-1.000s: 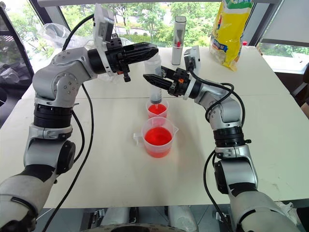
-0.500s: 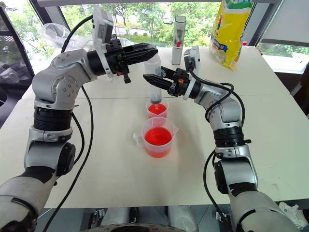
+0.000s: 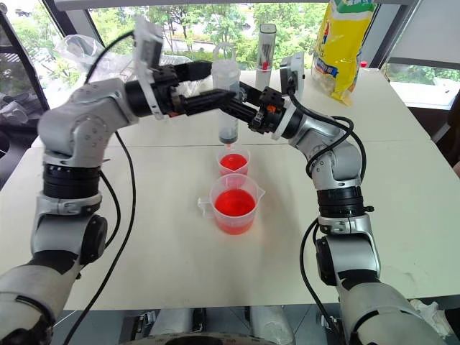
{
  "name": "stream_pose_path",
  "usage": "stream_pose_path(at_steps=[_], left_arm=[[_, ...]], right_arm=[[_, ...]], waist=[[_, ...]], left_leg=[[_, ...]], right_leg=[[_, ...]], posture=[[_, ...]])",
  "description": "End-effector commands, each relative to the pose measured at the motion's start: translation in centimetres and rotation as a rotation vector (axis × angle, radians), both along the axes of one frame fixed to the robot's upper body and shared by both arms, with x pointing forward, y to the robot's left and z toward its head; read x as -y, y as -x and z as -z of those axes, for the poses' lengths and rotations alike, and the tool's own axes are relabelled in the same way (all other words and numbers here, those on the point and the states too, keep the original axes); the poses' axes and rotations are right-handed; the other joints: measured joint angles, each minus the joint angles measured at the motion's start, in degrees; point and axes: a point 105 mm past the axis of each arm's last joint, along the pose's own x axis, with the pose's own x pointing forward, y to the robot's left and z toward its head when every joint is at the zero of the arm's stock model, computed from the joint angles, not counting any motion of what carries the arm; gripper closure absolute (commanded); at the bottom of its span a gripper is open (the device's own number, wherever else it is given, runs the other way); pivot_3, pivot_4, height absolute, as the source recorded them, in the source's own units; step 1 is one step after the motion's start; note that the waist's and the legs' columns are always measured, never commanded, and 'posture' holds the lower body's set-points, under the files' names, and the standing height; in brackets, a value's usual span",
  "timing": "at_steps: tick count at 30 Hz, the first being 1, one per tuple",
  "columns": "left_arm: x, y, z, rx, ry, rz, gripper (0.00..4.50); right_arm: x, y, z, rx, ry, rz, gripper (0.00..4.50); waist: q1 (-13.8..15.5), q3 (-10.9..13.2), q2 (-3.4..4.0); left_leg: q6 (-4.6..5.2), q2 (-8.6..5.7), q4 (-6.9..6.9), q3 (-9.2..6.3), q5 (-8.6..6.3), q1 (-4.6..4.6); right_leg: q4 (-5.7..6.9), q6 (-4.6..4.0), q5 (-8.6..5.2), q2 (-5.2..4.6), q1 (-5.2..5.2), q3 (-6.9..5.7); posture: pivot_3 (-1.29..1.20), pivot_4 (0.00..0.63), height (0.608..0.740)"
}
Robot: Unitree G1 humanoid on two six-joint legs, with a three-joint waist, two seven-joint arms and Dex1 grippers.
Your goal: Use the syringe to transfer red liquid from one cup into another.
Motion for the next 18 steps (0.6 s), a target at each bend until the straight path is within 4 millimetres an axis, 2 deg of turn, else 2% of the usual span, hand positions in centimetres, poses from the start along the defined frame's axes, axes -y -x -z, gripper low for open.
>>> stream_pose_path(at_steps=[1,7,11,13,18], left_arm=[[-2.1,1.2,-1.5,0.057,0.037,-0.047,0.05],[-4.7,2.7,2.2,-0.014,-0.055,-0.108,0.05],[-5.4,3.6,4.6,-0.050,-0.121,-0.113,0.05],[-5.4,4.5,5.9,-0.076,-0.137,-0.092,0.05],[-5.2,5.5,8.0,-0.116,-0.151,-0.087,0.05]], right_arm=[[-0.4,1.0,-1.8,0.072,-0.019,-0.027,3.10],[0.5,0.4,-2.5,0.051,0.010,0.041,3.10],[2.3,-1.9,-3.1,-0.008,0.131,0.260,3.10],[4.3,-2.9,-3.2,-0.142,0.213,0.372,3.10],[7.0,-1.7,-1.7,-0.357,0.394,0.463,3.10]], waist=[[0.04,0.00,0.00],[0.13,0.00,0.00],[0.23,0.01,0.01],[0.26,0.00,0.00],[0.31,-0.02,-0.02]], left_leg=[[0.00,0.01,0.00,-0.01,0.00,0.00],[-0.01,0.04,-0.01,0.00,0.00,0.00],[-0.02,0.02,0.01,0.01,0.01,-0.02],[-0.02,0.02,0.00,0.01,0.01,-0.03],[0.00,0.02,-0.13,0.00,0.00,-0.05]], right_leg=[[0.00,0.00,0.00,0.00,0.00,-0.01],[-0.01,0.00,0.00,-0.08,0.01,0.01],[-0.01,-0.01,0.00,-0.13,-0.01,0.02],[-0.04,-0.02,-0.01,-0.15,-0.02,0.02],[-0.19,-0.05,-0.02,-0.16,-0.01,0.04]], posture=[[0.00,0.150,0.740],[0.00,0.150,0.740],[0.00,0.150,0.740],[0.00,0.150,0.740],[0.00,0.150,0.740]])
